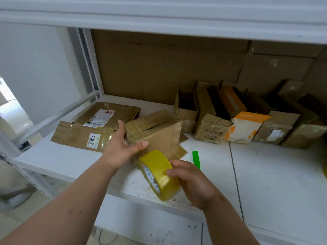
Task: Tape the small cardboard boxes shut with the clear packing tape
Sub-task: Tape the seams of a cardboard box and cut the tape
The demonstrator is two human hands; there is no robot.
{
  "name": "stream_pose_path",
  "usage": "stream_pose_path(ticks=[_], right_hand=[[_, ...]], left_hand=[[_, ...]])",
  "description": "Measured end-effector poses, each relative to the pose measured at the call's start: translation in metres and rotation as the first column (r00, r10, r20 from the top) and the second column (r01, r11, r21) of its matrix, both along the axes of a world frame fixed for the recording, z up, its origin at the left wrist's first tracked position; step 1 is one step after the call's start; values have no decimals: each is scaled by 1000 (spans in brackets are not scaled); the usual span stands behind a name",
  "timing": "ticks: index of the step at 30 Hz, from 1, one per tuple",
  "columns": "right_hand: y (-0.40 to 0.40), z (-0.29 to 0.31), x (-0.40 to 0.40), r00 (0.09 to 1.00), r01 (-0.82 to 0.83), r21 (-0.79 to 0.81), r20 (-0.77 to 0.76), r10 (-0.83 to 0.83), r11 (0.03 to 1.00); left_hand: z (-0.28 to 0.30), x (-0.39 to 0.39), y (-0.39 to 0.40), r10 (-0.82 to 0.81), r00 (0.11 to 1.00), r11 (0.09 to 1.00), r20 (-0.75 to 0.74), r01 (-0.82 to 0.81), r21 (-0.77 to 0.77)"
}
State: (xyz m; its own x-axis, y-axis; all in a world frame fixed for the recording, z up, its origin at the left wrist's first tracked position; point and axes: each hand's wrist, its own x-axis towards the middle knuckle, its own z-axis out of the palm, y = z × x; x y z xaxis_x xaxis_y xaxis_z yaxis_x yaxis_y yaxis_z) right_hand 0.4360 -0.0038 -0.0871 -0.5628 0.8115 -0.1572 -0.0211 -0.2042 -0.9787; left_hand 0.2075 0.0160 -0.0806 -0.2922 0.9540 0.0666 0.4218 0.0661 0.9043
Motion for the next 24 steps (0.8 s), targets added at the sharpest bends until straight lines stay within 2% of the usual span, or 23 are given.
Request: stream_pose_path(ticks=[7,12,14,16,21,24], right_hand=[[-6,-2,-4,1000,-8,-10,-2,8,1000],[-15,-4,-10,994,46,-148,-92,-60,988],[-16,-5,-16,995,73,-144,-63,-82,987],[-16,-5,-21,994,97,-127,-37,-102,987],[-16,-5,-20,993,102,-132,-44,-108,986],[-16,-3,-18,998,59,-88,-32,-62,994]], left_hand=[[6,-15,8,-72,995,995,67,77,-64],[5,-29,9,-102,994,983,41,107,-146],[2,-27,5,-92,994,985,65,101,-141],[-1,-19,-4,-63,989,992,136,77,-100],[-5,6,-40,175,913,984,368,-146,-104],[-8,21,-56,184,891,976,414,-117,-182]])
